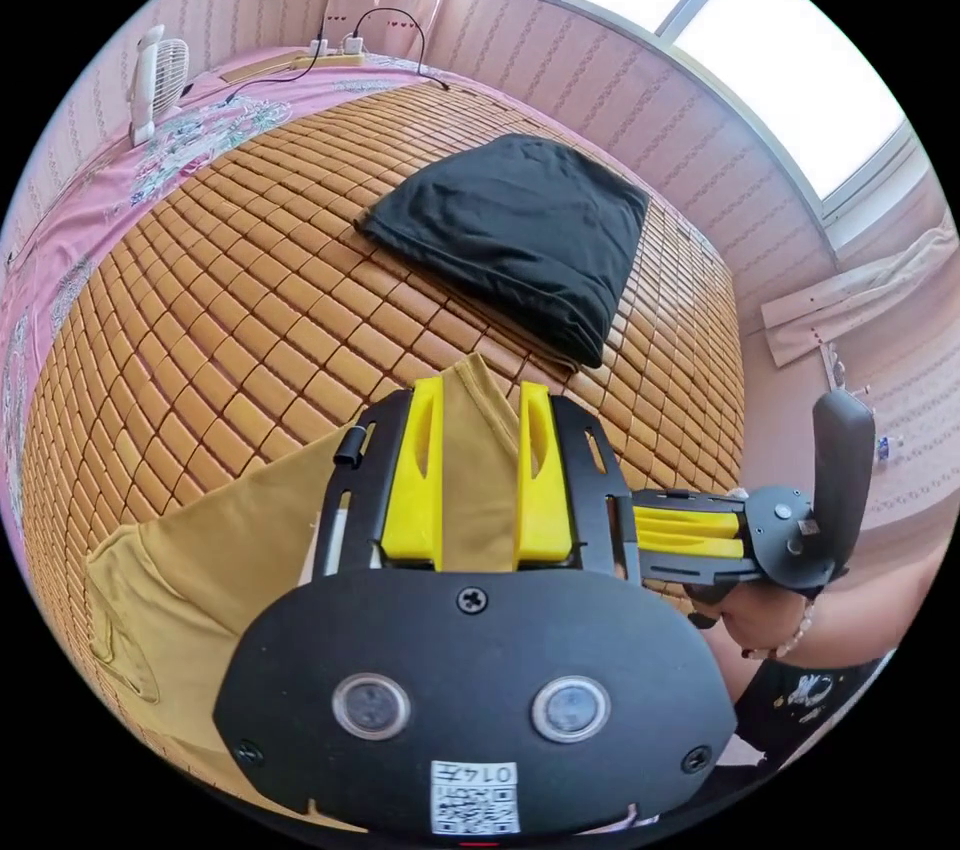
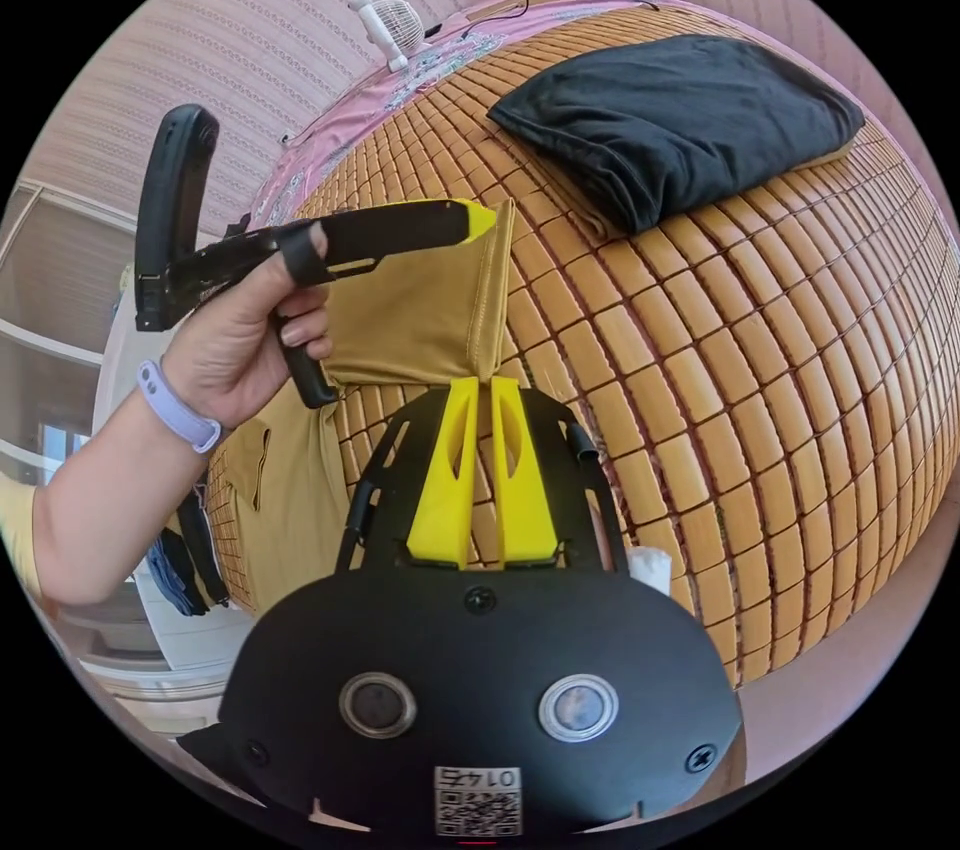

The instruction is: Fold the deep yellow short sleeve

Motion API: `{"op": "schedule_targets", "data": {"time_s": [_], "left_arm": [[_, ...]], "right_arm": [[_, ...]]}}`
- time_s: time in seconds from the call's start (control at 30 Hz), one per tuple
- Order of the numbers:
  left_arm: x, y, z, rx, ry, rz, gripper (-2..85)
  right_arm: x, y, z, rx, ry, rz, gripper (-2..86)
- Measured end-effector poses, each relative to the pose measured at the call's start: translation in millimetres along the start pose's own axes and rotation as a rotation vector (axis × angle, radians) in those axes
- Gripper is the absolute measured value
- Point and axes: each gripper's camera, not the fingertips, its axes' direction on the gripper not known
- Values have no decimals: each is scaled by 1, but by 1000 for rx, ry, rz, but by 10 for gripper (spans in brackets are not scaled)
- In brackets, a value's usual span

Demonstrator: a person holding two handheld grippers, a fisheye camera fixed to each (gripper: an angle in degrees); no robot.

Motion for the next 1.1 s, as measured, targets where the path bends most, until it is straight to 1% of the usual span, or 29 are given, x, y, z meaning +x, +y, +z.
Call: {"op": "schedule_targets", "data": {"time_s": [0.07,0.13,0.27,0.3,0.4,0.47,0.53,0.57,0.63,0.7,0.77,0.8,0.87,0.93,1.1], "left_arm": [[1,-11,14,-47,-49,-22,86],[1,-13,15,-25,-71,0,76],[-11,-8,5,-12,-46,-38,7],[-13,-6,1,-6,-52,-46,4],[-22,14,-37,99,-62,-91,-4],[-31,45,-86,235,-43,-145,-5],[-37,75,-128,320,-55,-192,-4],[-40,100,-158,370,-48,-231,-1],[-44,141,-194,419,-53,-281,9],[-51,185,-216,417,-107,-377,32],[-65,236,-225,323,-157,-515,65],[-69,248,-226,298,-159,-553,71],[-81,286,-229,223,-183,-664,80],[-89,305,-235,195,-224,-720,82],[-130,339,-263,260,-390,-788,85]], "right_arm": [[2,-1,-4,-13,0,-23,14],[4,-2,-9,-26,3,-47,12],[2,-2,-19,-22,-3,-61,11],[-1,-3,-24,-20,-5,-75,11],[-16,-2,-37,-26,-11,-161,10],[-30,1,-50,-21,-69,-220,11],[-62,10,-73,-23,-198,-359,14],[-73,13,-77,-35,-223,-400,15],[-111,31,-83,-112,-323,-533,23],[-127,44,-72,-191,-379,-582,48],[-136,53,-53,-283,-353,-603,60],[-139,55,-42,-319,-325,-606,66],[-144,50,-32,-321,-289,-622,74],[-151,30,-20,-291,-216,-640,79],[-166,-40,19,-174,-53,-607,96]]}}
